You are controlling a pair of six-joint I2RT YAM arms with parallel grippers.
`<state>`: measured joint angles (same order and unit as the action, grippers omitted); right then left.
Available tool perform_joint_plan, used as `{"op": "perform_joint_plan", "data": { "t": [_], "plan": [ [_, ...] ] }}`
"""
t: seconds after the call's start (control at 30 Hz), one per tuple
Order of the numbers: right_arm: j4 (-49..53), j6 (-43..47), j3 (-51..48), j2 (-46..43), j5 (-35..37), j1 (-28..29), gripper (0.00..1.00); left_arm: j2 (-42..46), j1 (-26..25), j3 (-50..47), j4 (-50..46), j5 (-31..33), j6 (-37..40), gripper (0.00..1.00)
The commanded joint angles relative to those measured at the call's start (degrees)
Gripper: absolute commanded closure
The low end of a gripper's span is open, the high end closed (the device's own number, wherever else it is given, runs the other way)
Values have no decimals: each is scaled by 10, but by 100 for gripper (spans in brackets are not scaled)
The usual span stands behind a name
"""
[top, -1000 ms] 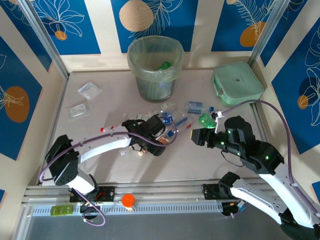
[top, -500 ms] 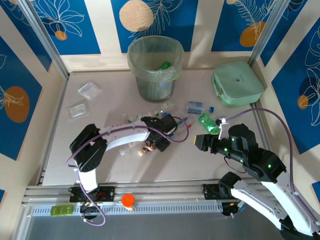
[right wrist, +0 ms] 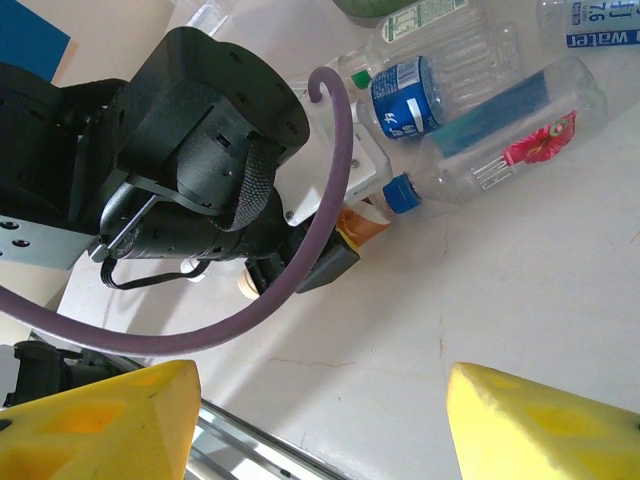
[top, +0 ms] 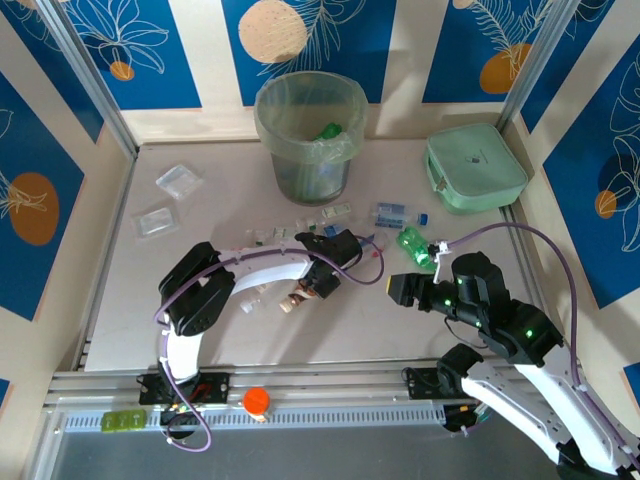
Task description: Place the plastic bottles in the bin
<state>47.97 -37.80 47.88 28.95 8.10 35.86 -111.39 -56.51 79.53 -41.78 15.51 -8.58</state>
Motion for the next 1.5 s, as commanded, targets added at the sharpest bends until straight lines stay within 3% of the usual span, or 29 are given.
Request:
{"op": "perform_joint_plan", "data": {
  "t": [0.0,0.13,0.53,0.83,1.1,1.47],
  "plan": [
    [-8,-7,-7,-14,-11,-3,34,-7,-3,5,-17,-13,2,52],
    [-2,-10,-3,-23,-7,-4,34,14,-3,4,-21,-20,0,57],
    [14,10,53,-33,16,-4,34,160,-3,0,-16,-73,-6,57],
    [7,88,164,64,15,-4,35,265,15,40,49,-129,-20,57],
    [15,153,326,216,40,-13,36,262,115,131,109,-218,-88,57],
    [-78,121,459,389,-10,-70,37,122,243,349,164,-276,-138,60]
  ]
}}
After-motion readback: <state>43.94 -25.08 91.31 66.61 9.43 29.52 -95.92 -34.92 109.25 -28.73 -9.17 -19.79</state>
